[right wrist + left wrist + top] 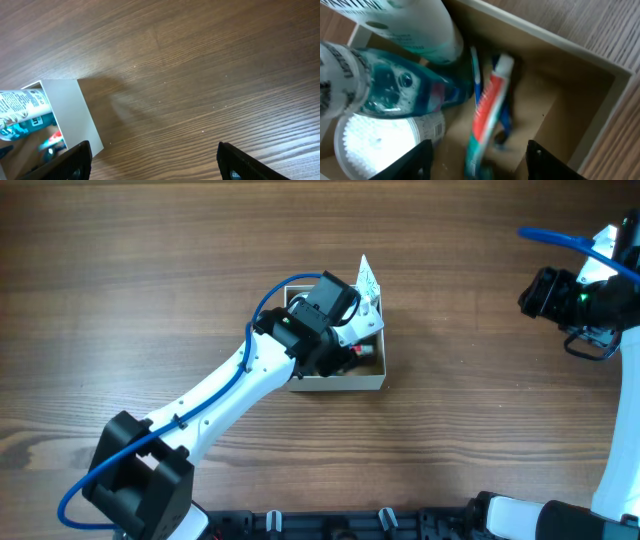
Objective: Pack container
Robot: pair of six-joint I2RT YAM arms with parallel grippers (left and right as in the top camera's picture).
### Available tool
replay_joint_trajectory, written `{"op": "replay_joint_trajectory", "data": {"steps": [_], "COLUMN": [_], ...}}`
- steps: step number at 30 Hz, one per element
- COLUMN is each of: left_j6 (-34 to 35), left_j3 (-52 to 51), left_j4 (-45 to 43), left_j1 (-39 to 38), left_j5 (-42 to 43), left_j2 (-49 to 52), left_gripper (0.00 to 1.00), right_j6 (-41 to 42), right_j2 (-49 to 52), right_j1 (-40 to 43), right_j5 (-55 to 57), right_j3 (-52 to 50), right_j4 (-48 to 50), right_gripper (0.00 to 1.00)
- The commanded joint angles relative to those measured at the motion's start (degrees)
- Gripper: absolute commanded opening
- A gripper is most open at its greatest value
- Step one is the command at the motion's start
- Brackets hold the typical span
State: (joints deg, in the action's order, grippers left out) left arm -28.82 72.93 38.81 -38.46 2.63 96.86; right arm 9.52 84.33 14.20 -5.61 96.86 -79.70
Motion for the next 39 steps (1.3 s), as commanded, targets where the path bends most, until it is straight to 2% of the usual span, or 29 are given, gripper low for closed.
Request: {"op": "replay_joint_trajectory", "data": {"steps": [1, 4, 8, 10, 11, 13, 15, 19, 25, 27, 30, 31, 34, 36, 39], "left_j6": [2.7, 8.3, 17.6, 22.1, 23.8, 27.7, 31.1, 38.8, 38.8, 41.4, 36.1, 32.9, 32.8, 34.6, 38.4], "left_j3": [0.5, 0.5, 0.5, 0.5, 0.5, 0.5, 0.5, 0.5, 0.5, 0.5, 0.1, -2.3, -9.3, -16.5, -25.2], "left_j4": [2.1, 5.1, 3.7, 1.8, 0.8, -1.1, -1.4, -1.1, -0.4, 1.7, 6.1, 7.2, 4.8, 2.1, 1.2], "left_j1": [0.5, 2.7, 12.2, 18.0, 20.7, 26.9, 31.6, 36.8, 38.5, 38.8, 38.2, 36.7, 35.0, 33.9, 32.4], "left_j5": [-5.1, -10.3, -10.0, -9.1, -8.2, -5.0, -4.2, -3.1, -4.8, -1.0, 4.5, 4.4, 3.3, 3.3, 0.3], "left_j2": [-6.1, -12.9, -18.6, -19.2, -19.2, -18.3, -16.9, -14.6, -14.6, -16.3, -19.5, -22.8, -30.1, -38.1, -50.1], "left_gripper": [0.66, 0.7, 0.83, 0.96, 1.0, 1.0, 1.0, 1.0, 1.0, 1.0, 1.0, 1.0, 1.0, 1.0, 1.0], "right_j6": [-0.9, -3.7, -4.9, -4.8, -4.8, -4.9, -5.0, -5.0, -8.1, -7.4, -5.4, -3.7, -1.0, 0.1, 2.0], "right_j2": [0.6, 0.6, 0.6, 0.6, 0.7, 1.3, 3.0, 6.3, 6.3, 5.0, 1.6, -1.9, -9.5, -18.4, -29.6], "right_j1": [0.1, -0.7, -4.8, -8.0, -10.4, -13.8, -16.2, -17.4, -17.3, -17.3, -17.3, -17.3, -17.3, -17.4, -18.1], "right_j5": [-1.3, -4.3, -3.7, -1.0, 0.9, 4.0, 4.2, 4.7, 2.0, 1.6, 3.6, 5.0, 6.1, 6.3, 11.0], "right_j3": [-0.2, -0.2, -0.2, -0.2, -0.2, -0.2, -0.2, -0.2, -0.2, -0.2, -1.2, -4.4, -14.2, -26.0, -38.4], "right_j4": [-0.1, 0.5, 4.6, 9.5, 13.4, 18.9, 23.1, 27.0, 26.0, 24.3, 23.1, 24.5, 28.7, 33.3, 36.7], "right_gripper": [0.8, 0.81, 0.82, 0.84, 0.85, 0.9, 1.0, 1.0, 1.0, 1.0, 1.0, 1.0, 1.0, 1.0, 1.0]}}
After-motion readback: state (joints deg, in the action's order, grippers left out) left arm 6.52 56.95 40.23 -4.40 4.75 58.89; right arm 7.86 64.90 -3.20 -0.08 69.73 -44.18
